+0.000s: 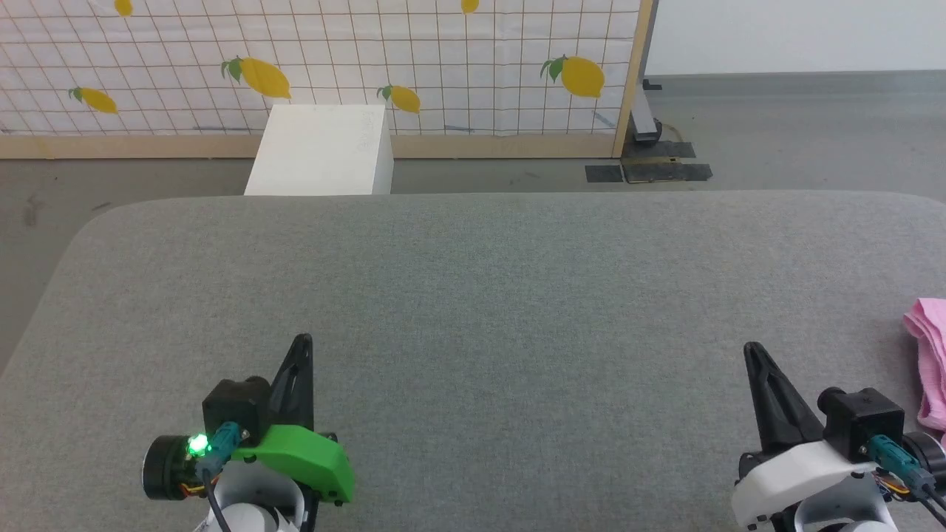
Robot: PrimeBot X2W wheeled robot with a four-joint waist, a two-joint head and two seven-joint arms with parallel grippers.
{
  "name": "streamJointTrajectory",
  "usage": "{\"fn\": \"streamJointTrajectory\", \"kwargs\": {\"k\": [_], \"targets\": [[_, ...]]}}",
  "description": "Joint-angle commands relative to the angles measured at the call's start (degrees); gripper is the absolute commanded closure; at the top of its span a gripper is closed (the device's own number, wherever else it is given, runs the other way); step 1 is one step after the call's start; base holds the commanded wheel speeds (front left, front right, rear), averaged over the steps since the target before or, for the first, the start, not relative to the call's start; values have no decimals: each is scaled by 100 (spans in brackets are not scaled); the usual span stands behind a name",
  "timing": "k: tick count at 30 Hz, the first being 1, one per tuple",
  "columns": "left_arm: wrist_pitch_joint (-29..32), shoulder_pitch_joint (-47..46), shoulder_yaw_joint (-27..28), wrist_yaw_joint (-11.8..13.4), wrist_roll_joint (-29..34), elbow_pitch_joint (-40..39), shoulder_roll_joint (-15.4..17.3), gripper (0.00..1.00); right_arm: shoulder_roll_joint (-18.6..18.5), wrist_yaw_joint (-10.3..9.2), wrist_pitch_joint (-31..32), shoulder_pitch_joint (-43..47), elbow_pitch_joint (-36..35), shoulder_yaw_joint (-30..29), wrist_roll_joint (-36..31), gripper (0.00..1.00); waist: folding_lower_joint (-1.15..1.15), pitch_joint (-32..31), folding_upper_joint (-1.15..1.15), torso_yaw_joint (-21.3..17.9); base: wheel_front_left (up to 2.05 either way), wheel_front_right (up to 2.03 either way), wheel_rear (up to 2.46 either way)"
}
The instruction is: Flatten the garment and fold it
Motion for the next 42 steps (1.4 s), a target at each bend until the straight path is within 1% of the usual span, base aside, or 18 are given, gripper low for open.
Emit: {"fn": "streamJointTrajectory", "kwargs": {"k": [1, 42], "targets": [[28, 82, 33, 41, 58, -48, -21, 100, 6, -6, 12, -93, 17, 22, -62, 100, 0, 3, 0, -5, 0, 0, 0], [550, 228, 315, 181, 535, -546, -34, 100, 9, -10, 245, -343, 40, 200, -288, 100, 0, 72, 0, -154, 0, 0, 0]]}}
